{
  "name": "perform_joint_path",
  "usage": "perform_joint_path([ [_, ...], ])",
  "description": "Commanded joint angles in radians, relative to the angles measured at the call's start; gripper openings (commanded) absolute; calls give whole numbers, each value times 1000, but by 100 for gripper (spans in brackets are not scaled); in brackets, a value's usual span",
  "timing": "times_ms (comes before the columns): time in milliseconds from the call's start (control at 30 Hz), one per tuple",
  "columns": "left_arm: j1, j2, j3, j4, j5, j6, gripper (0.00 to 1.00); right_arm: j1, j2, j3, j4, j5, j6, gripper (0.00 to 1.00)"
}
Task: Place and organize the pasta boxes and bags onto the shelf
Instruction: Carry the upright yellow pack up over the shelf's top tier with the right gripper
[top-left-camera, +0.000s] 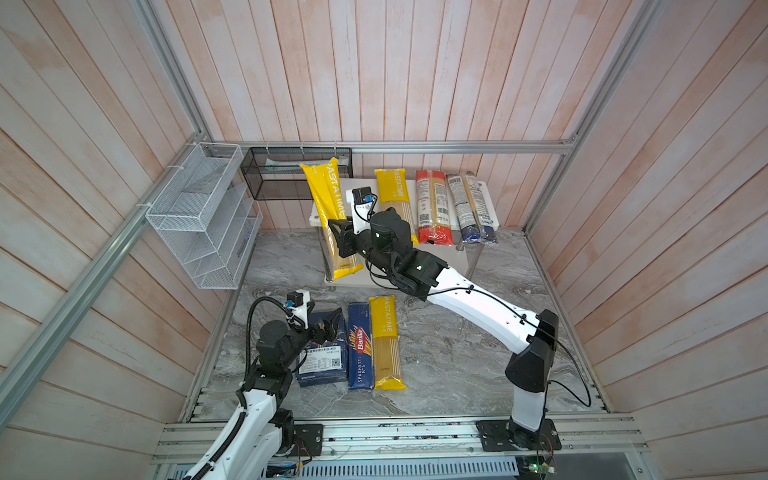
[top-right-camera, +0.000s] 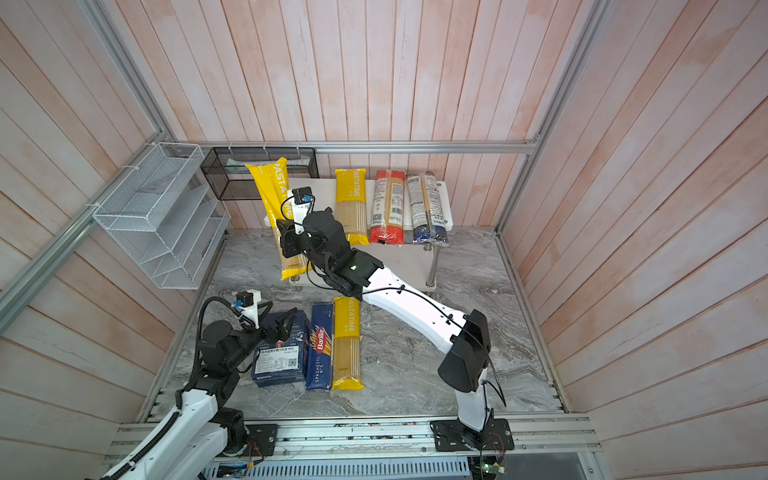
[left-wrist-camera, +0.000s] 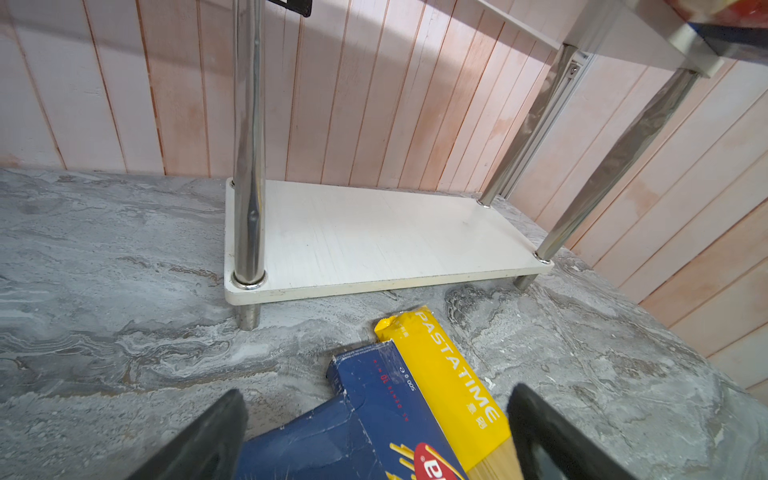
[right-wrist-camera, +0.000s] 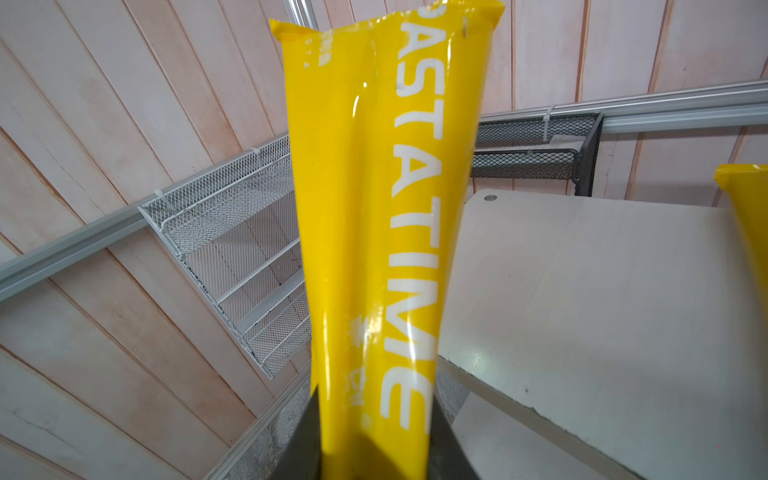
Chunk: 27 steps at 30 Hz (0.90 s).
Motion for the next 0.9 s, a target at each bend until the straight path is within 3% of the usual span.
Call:
perform_joint_path([
  [0,4,-7,-8,3,-13,-2,100,-12,-7,93,114,24,-5,17],
  [633,4,-8,-9,2,-19,-4,100,-54,168,397,-7,47,82,17],
  [867,4,-7,-8,0,-25,-6,100,-98,179,404,-18,31,158,17],
])
